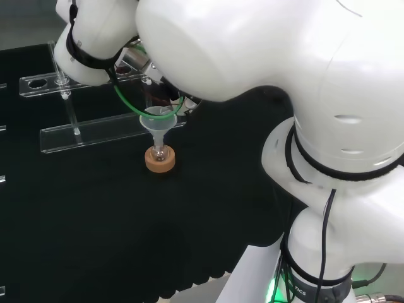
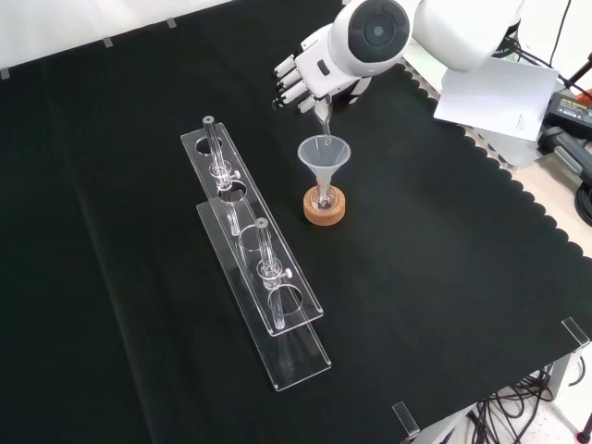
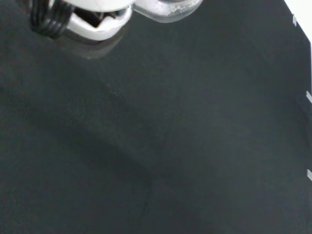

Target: Pour all the NaCl from the weighing funnel into the round-bottom flask.

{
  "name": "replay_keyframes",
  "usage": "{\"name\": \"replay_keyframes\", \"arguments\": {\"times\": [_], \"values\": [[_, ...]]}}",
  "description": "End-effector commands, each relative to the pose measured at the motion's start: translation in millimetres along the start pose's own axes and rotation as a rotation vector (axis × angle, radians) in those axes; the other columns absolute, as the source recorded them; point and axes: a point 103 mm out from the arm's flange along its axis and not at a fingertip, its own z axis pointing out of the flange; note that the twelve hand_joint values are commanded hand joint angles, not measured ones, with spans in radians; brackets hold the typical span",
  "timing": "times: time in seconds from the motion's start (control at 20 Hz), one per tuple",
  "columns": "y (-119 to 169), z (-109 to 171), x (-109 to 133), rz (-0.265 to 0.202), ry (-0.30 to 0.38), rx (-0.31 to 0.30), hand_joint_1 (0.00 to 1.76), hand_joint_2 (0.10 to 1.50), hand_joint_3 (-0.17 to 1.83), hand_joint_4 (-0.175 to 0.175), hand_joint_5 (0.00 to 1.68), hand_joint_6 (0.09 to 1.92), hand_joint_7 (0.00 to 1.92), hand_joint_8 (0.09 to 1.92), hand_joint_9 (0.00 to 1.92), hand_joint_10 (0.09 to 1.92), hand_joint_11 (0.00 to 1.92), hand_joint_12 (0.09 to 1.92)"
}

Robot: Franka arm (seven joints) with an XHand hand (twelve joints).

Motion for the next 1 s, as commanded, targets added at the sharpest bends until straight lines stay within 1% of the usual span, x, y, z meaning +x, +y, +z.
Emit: {"name": "replay_keyframes", "arguments": {"times": [0.05,0.3,1.0], "values": [[0.6,-1.4,-0.9,0.006,-0.046,0.006,1.10,0.72,0.59,0.175,1.20,0.78,0.43,0.70,0.83,0.44,0.80,1.06],[0.9,-4.5,-2.9,0.012,-0.074,0.005,1.10,0.72,0.59,0.175,1.20,0.78,0.43,0.70,0.83,0.44,0.80,1.06],[1.8,-10.8,0.8,0.024,-0.179,0.005,1.10,0.72,0.59,0.175,1.20,0.78,0.42,0.70,0.82,0.43,0.80,1.06]]}}
